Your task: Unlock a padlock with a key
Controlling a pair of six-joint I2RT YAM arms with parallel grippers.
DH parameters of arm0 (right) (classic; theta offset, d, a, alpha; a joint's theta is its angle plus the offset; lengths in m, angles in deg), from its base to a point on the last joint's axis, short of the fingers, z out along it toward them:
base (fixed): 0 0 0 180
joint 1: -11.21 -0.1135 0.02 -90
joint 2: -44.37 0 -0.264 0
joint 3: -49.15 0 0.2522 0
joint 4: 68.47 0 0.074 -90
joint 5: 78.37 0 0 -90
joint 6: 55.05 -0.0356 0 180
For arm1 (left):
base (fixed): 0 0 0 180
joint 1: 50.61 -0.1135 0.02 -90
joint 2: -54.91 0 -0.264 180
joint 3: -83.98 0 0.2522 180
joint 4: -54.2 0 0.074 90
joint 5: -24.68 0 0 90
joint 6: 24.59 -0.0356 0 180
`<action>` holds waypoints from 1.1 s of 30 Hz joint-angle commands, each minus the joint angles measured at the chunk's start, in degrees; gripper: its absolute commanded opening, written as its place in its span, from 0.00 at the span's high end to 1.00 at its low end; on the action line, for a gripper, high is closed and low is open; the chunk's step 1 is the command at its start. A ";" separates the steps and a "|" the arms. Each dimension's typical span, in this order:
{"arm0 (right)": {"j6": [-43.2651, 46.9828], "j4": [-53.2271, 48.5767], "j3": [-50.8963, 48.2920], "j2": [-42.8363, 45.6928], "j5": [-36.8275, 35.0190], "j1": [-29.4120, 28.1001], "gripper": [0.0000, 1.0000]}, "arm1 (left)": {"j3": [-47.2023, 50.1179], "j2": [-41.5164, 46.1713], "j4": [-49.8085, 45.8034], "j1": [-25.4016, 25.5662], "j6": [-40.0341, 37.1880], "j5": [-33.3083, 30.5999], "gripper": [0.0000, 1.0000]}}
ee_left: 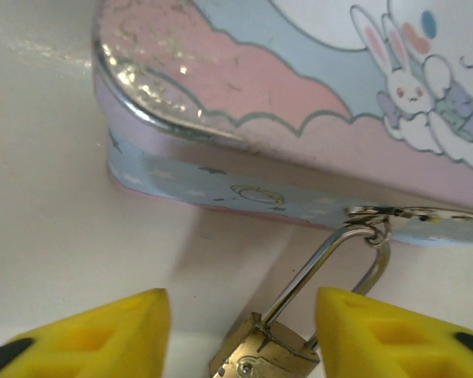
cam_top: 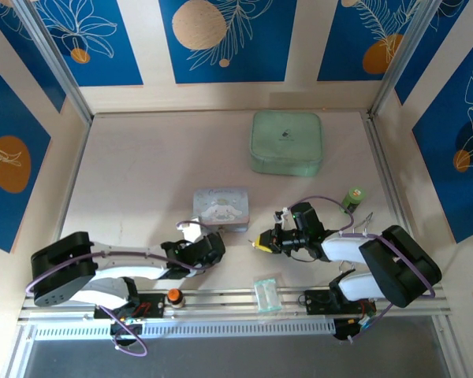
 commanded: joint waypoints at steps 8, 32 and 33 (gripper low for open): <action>-0.13 -0.66 -0.73 0.98 -0.30 -0.56 1.00 | 2.95 0.31 15.49 -1.61 -23.96 2.67 0.41; 0.12 -2.47 0.71 1.16 -0.46 -0.92 1.00 | 3.72 -6.67 18.26 -7.91 -27.98 18.27 0.55; 0.16 -2.52 0.79 1.08 -0.43 -1.00 1.00 | 3.73 -6.59 18.26 -7.87 -27.76 18.27 0.57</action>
